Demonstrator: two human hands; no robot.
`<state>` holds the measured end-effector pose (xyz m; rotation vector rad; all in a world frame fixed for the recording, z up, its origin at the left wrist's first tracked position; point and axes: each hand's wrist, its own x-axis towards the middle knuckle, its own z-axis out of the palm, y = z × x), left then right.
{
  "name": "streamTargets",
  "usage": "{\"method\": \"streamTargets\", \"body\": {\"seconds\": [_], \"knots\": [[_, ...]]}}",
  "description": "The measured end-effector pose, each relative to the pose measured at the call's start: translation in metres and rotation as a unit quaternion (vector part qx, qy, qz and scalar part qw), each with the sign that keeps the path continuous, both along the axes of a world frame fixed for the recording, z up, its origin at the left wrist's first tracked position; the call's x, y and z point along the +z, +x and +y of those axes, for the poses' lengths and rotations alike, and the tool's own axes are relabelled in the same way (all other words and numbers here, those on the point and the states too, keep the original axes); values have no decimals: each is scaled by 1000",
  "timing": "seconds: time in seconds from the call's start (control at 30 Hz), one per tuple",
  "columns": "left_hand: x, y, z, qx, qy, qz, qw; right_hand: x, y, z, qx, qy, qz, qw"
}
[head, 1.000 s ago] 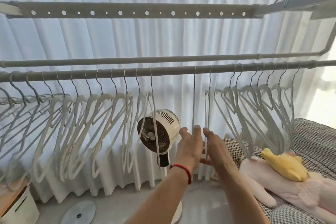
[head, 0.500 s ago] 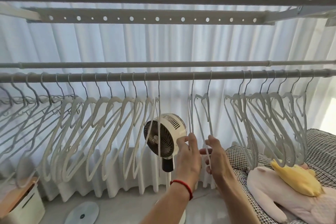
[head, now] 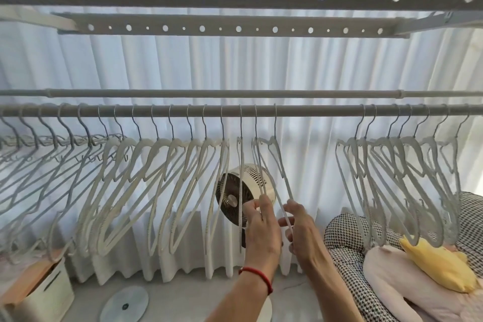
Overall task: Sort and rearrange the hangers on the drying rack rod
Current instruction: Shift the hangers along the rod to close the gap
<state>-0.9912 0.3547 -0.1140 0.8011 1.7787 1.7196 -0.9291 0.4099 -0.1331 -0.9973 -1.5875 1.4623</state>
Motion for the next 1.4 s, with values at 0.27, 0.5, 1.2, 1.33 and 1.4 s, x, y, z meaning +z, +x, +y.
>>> {"method": "streamTargets", "body": {"seconds": [0.27,0.5,1.2,1.33,1.4], "knots": [[-8,-6,4,15,3,-16,1000,-7,-2,4,-4,-16,2,1000],[-7,-12,5,0,2,-23,1000,-4,-2,1,4,-13,12,1000],[-16,-20,7,5,-21,-3,1000,-5,3,0,11,-18,-2,1000],[-16,-23,7,9,-29,6,1000,-2,4,0,16,-17,-6,1000],[-15,-24,7,8,-32,14,999,-1,5,1,17,-17,-6,1000]]}}
